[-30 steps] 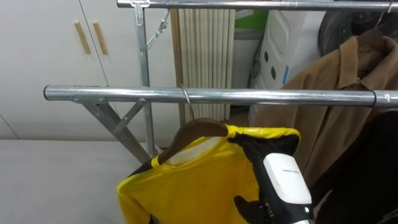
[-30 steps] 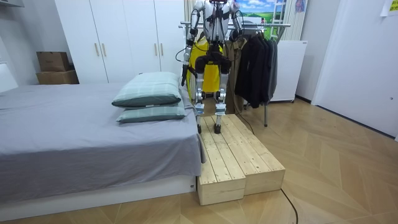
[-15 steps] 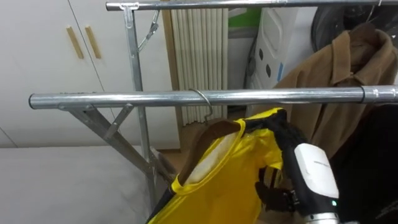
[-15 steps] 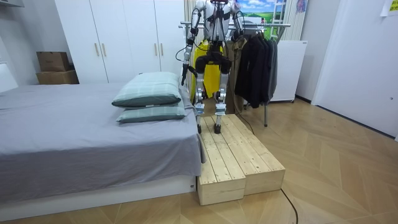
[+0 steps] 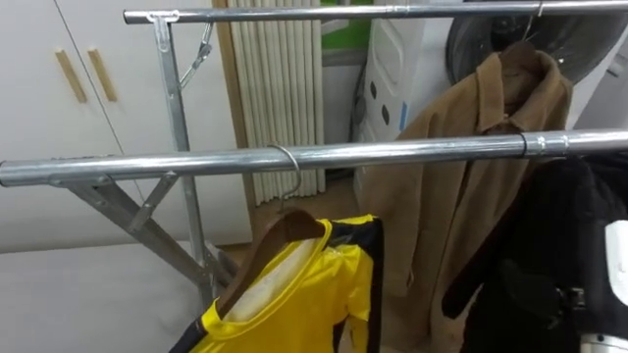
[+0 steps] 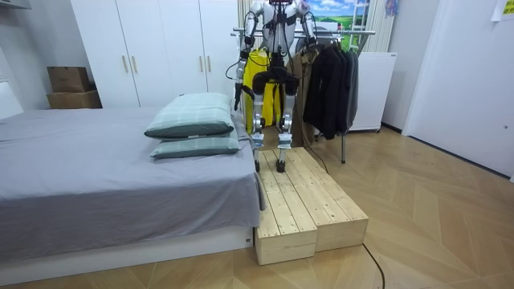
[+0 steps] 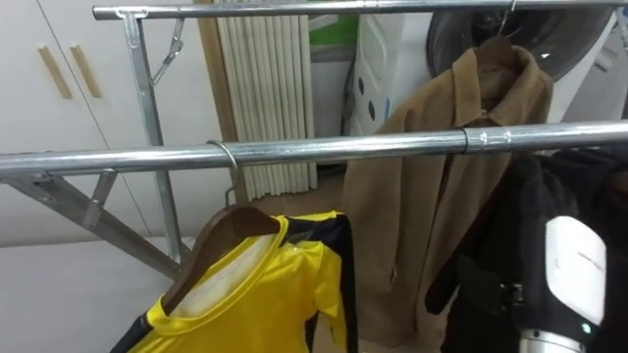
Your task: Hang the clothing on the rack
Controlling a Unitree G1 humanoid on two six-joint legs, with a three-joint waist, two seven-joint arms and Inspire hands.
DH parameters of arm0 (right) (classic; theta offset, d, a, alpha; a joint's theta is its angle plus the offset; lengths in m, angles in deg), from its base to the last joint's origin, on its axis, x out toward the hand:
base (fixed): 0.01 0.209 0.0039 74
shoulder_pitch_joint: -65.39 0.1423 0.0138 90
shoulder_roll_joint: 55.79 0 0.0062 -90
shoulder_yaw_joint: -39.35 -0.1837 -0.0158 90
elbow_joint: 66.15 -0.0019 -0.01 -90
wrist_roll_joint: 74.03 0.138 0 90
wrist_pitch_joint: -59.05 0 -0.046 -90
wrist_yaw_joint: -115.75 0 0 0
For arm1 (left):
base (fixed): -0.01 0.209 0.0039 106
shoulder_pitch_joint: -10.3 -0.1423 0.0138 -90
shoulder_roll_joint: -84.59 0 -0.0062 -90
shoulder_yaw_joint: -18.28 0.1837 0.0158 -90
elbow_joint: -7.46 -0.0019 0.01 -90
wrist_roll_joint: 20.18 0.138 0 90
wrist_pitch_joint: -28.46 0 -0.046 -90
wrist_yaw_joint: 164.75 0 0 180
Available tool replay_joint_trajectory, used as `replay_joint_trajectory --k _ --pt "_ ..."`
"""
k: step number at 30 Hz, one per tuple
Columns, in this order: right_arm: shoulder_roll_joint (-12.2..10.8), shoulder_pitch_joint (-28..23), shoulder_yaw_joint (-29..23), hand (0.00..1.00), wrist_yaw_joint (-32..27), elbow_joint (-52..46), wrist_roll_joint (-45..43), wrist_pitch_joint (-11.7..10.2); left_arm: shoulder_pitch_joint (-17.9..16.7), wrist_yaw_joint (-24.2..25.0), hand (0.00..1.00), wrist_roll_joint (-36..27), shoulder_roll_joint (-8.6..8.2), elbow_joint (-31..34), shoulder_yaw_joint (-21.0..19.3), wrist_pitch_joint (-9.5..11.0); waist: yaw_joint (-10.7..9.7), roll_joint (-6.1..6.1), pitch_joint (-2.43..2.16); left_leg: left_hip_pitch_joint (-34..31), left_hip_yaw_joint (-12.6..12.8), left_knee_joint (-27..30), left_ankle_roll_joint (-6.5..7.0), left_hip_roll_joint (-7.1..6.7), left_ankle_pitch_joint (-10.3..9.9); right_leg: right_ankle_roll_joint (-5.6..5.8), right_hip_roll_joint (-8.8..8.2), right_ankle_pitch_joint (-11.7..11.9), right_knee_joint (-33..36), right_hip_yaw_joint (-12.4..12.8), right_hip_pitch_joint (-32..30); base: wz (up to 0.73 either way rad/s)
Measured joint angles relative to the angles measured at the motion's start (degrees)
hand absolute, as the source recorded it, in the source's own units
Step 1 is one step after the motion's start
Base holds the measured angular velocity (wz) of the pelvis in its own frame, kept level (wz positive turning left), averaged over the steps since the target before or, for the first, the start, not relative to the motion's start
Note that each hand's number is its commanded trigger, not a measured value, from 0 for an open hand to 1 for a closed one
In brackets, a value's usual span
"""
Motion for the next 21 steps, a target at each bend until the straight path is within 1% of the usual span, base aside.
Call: replay_joint_trajectory --k 4,7,8,9,13,16,17,19,20,21 --pt "0.0 -0.7 -1.7 0.00 0.0 0.1 2.4 0.0 -0.1 0.0 0.00 0.1 0.00 0.0 -0.5 0.0 -0.4 -0.02 0.11 0.2 0.8 0.0 0.00 0.00 0.0 0.00 0.00 0.0 0.0 0.5 0.0 -0.08" --pt "0.0 -0.9 -3.1 0.00 0.0 1.6 4.7 0.1 -0.4 0.1 0.00 0.1 -0.01 0.1 -0.8 -0.2 -0.2 -0.08 0.35 0.6 1.6 0.0 0.00 0.00 0.0 0.00 0.00 0.0 -0.1 1.4 0.0 -0.13" --pt "0.0 -0.9 -3.1 0.00 0.0 2.2 5.3 0.1 -0.4 0.1 0.00 0.1 -0.01 0.1 -0.8 -0.2 -0.2 -0.04 0.36 0.7 1.8 0.0 0.00 0.00 0.0 0.00 0.00 0.0 -0.1 1.6 0.0 -0.13" --pt "0.0 -0.9 -3.2 0.00 0.0 3.2 6.2 0.1 -0.4 0.1 0.00 0.1 -0.06 0.3 -0.8 -0.2 -0.2 -0.01 0.43 0.7 2.4 0.0 0.00 0.00 0.0 0.02 -0.02 0.0 -0.2 1.8 -0.1 -0.07" --pt "-0.2 -0.9 -3.5 0.00 0.3 6.0 10.9 0.2 -0.6 0.4 0.00 0.0 -0.09 1.1 -0.8 -0.3 -0.7 0.10 0.49 0.7 2.6 0.0 0.00 -0.08 0.0 0.05 -0.12 0.0 -0.3 1.7 0.0 -0.01" --pt "-0.4 -1.0 -3.2 0.00 2.4 9.9 15.4 0.2 -0.8 0.5 0.00 -0.6 -0.08 0.9 -0.5 -0.3 -1.4 0.43 0.51 0.6 2.6 -0.1 -0.04 -0.06 -0.1 0.04 -0.13 0.0 -0.1 1.6 0.0 0.00" --pt "-0.5 -1.3 -3.0 0.00 3.7 11.6 18.4 0.2 -1.0 0.5 0.00 -0.5 -0.09 0.9 -0.5 -0.1 -1.5 0.61 0.41 0.6 2.6 -0.1 -0.04 -0.04 -0.1 0.04 -0.13 0.0 -0.1 1.6 0.1 0.00" --pt "-1.0 -3.1 -2.8 0.00 7.3 15.3 24.3 0.2 -1.2 0.7 0.00 0.2 -0.17 1.1 -1.0 0.0 -1.6 0.98 0.18 0.7 2.4 -0.1 -0.04 0.01 -0.1 0.04 -0.11 0.0 -0.1 1.5 0.2 0.00" --pt "-1.2 -3.5 -2.8 0.00 8.4 16.1 25.8 0.4 -1.2 1.0 0.00 0.4 -0.16 1.1 -1.0 0.0 -1.6 1.10 0.18 0.7 2.4 -0.1 -0.05 0.04 -0.1 0.04 -0.10 0.0 -0.1 1.5 0.2 0.00" --pt "-1.3 -4.0 -2.8 0.00 10.9 18.3 28.3 0.6 -1.2 1.5 0.00 0.9 -0.16 1.1 -1.0 0.0 -1.7 1.41 0.16 0.6 2.5 0.0 -0.05 0.10 -0.1 0.04 -0.08 0.0 -0.1 1.5 0.1 0.00"
